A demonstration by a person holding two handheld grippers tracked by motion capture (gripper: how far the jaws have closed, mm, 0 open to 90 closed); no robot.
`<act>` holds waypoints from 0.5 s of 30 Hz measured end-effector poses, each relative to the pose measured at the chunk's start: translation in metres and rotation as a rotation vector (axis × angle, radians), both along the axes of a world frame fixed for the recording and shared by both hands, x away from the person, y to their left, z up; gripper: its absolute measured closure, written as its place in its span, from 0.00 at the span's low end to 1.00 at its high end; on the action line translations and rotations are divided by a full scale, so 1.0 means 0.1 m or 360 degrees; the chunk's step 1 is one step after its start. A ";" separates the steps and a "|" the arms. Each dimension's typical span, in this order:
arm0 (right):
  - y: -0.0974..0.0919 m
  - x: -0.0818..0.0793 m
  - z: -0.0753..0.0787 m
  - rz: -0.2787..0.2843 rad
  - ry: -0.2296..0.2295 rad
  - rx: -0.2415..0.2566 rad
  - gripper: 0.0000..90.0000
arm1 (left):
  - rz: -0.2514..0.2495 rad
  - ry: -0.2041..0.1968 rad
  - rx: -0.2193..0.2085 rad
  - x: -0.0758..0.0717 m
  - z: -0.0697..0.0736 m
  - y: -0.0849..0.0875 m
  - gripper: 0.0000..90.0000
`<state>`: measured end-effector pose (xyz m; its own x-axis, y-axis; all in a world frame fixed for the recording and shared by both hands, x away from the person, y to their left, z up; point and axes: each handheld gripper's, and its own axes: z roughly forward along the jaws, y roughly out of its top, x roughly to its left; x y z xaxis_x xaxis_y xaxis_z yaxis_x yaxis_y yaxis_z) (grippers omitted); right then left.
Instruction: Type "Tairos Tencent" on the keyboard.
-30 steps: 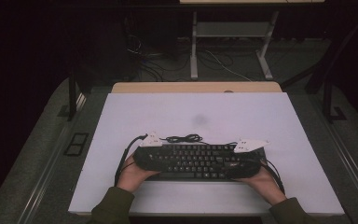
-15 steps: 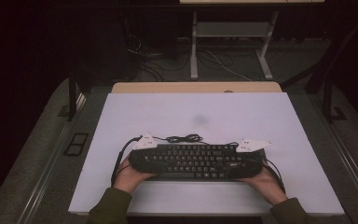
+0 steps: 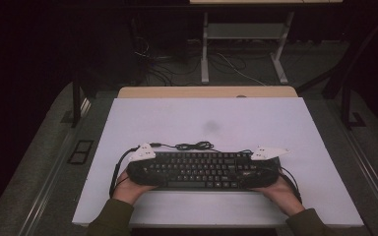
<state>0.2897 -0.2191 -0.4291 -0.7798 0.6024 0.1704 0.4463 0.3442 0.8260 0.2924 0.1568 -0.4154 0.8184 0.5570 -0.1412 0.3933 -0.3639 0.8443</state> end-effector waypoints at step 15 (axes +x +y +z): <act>0.00 -0.01 0.00 -0.0001 0.0002 0.0000 0.33 | 0.0021 0.0011 0.0009 -0.07 -0.07 0.12 0.34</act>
<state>0.2890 -0.2190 -0.4290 -0.7791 0.6031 0.1713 0.4475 0.3436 0.8256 0.2859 0.1689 -0.4225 0.8099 0.5686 -0.1437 0.4039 -0.3631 0.8396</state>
